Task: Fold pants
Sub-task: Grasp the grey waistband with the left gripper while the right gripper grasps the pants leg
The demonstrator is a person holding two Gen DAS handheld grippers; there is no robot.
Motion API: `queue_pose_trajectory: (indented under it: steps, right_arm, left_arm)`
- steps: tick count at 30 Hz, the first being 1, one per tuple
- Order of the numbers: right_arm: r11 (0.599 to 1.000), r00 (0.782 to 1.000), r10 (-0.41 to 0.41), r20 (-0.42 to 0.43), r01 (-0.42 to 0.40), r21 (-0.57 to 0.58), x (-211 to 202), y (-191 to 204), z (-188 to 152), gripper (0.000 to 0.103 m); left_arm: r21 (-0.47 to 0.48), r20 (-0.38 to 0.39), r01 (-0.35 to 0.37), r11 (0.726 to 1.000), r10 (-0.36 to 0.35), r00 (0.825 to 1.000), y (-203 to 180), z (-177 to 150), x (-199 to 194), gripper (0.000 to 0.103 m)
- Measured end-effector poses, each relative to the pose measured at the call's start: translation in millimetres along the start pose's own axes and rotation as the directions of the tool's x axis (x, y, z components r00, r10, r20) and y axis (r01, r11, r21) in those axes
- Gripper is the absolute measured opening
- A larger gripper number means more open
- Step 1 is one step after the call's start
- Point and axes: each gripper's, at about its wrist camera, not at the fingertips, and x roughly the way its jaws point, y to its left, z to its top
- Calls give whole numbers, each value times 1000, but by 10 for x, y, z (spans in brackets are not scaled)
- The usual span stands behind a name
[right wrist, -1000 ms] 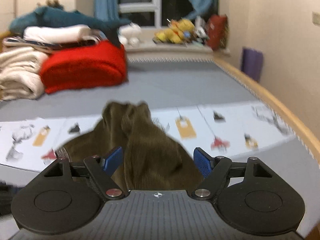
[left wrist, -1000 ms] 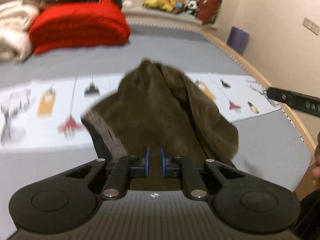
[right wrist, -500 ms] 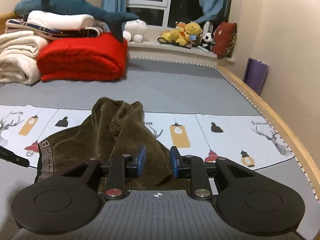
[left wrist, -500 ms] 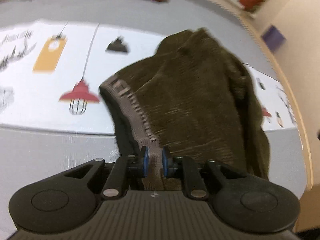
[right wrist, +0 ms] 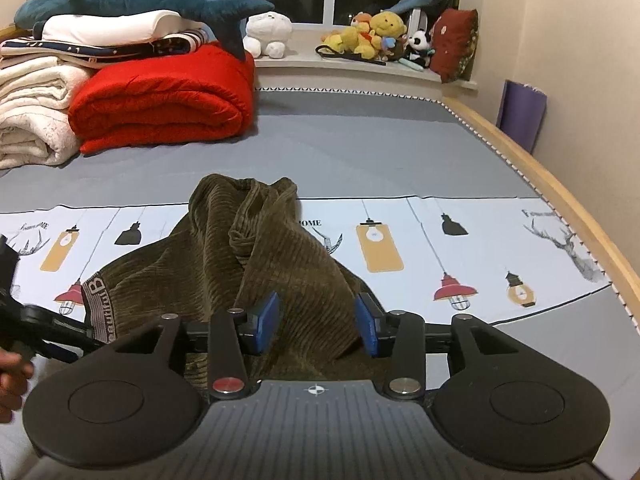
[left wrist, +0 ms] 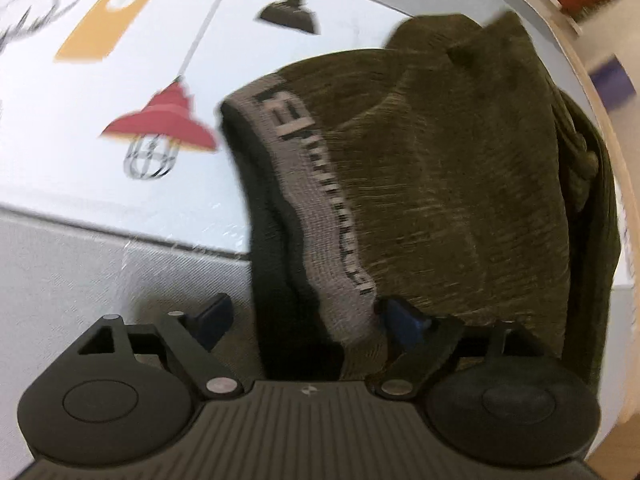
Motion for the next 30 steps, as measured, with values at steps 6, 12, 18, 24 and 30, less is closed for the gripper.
queue_pose_trajectory:
  steps: [6,12,18,24,30]
  right_arm:
    - [1000,1000,4,-21,-3,27,51,72,7,47]
    - [999,999,-22,-34,24,41,113,100,4,47]
    - [995,999,-22,-38,25,98,145,107,22,47]
    - [998,1000,-7,-25,8,60,208,247,43,33]
    - [998,996,59,-63,-58,33,420,437,104,33]
  left_arm:
    - [220,75,-89,971,74,994,-311,-179,-46,50]
    - [261,197,-106,959,54,979,-321,-252,-421,27]
    - [157,298,-125,980,74,952,183,-291,-1005,24]
    - [56,277,-244,968,220,936,839,-447,-1400,22]
    - [-90,137,-301,949,311,940,1512,-544,-1581,29]
